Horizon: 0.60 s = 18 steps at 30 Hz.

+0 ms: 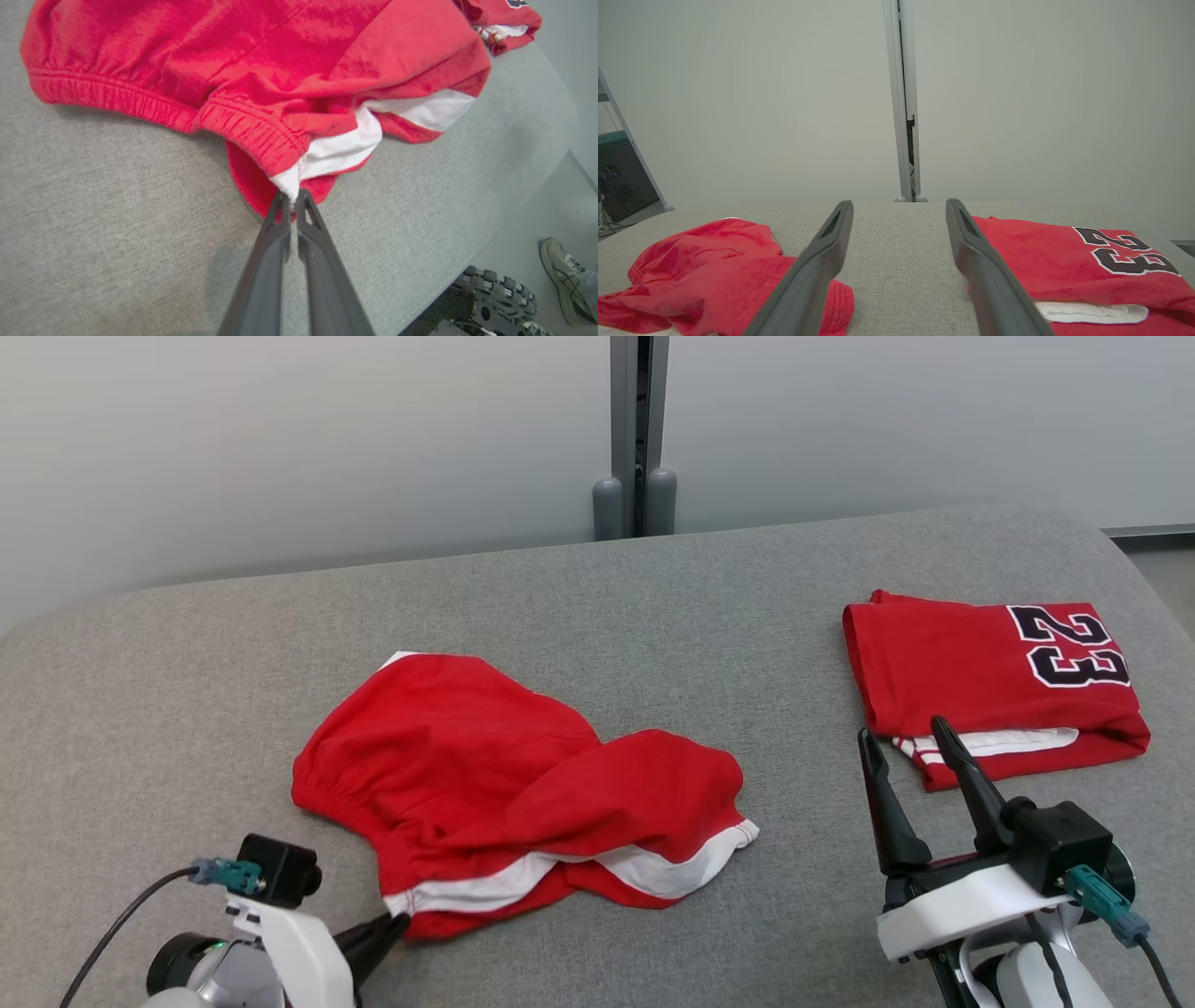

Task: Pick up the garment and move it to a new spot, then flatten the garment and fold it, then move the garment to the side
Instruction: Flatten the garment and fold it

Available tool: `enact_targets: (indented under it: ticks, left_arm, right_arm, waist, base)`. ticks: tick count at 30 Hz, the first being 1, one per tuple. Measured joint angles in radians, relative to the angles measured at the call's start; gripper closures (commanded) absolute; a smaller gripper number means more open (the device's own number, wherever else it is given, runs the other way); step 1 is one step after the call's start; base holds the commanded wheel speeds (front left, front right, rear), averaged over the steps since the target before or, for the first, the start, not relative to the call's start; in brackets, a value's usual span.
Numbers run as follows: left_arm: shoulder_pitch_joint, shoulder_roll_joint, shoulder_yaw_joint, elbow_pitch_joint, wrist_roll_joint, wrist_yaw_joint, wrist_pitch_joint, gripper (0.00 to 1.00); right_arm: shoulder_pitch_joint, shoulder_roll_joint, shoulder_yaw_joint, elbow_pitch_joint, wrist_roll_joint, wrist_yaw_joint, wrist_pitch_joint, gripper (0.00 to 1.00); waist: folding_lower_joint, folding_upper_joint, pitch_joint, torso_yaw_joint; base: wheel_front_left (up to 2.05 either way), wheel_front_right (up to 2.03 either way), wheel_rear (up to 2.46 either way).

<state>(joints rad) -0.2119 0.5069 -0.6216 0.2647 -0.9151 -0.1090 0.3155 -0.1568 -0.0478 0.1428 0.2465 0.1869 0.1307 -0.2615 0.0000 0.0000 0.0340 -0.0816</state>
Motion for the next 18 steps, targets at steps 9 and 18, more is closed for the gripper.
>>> enact_targets:
  ticks: [9, 18]
  left_arm:
    - [0.057, 0.146, -0.019, -0.088, 0.028, 0.005, 0.058, 1.0]
    - [0.089, 0.179, -0.025, -0.072, 0.062, 0.042, 0.049, 0.66]
  right_arm:
    - [-0.002, 0.0, -0.011, 0.01, -0.013, 0.0, 0.003, 0.0]
    - [-0.002, 0.0, -0.017, 0.01, -0.016, 0.0, 0.012, 0.0]
  waist:
    - [0.0, 0.0, 0.01, -0.004]
    - [0.0, 0.0, 0.017, -0.003]
  base:
    - [0.0, 0.0, 0.0]
    - [0.0, 0.0, 0.0]
